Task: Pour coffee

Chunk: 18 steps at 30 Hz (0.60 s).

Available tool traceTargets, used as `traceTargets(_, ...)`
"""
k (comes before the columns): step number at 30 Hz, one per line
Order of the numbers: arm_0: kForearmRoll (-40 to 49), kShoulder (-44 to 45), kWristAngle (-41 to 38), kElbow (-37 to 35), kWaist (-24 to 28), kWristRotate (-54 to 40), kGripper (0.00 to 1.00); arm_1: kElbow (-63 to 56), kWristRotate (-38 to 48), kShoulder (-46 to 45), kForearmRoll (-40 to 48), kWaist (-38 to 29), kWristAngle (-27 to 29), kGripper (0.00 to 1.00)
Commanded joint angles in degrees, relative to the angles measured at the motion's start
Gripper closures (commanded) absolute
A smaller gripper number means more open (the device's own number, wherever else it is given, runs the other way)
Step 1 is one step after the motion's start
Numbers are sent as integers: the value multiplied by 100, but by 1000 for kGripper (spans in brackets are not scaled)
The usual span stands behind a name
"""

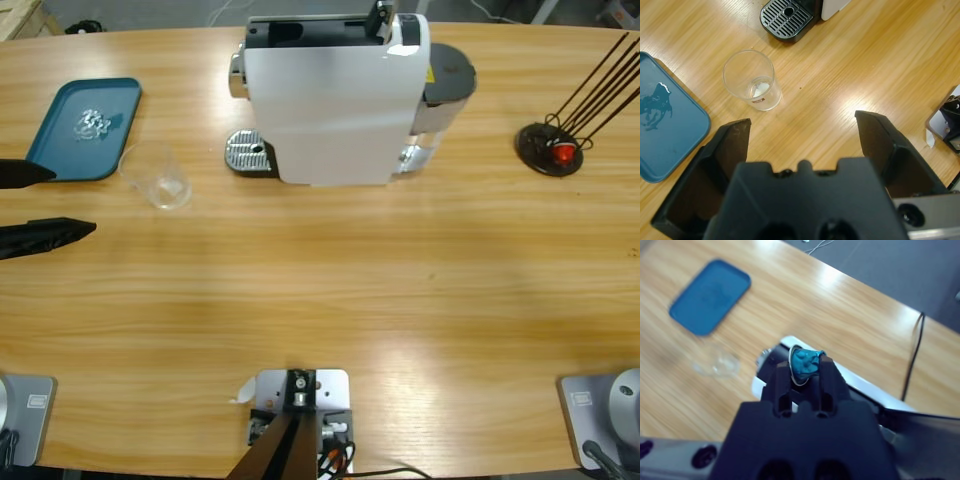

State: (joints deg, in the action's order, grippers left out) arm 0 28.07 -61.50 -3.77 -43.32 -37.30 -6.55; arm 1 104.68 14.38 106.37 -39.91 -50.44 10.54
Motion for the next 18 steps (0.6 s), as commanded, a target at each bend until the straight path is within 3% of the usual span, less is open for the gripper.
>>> traceTargets(1, -83, -73, -101, 233, -5, 101, 92, 622, 1260, 264, -755, 34, -161, 915)
traceTargets(6, -100, -82, -113, 254, -5, 119, 92, 788, 2006, 345, -1128, 20, -503, 915)
traceTargets(11, -100, -47, -115, 289, -5, 119, 92, 918, 2043, 445, -1135, -89, -558, 913)
traceTargets(18, -100, -12, -115, 307, -5, 110, 92, 1646, 2204, 800, -1565, -527, 66, 915)
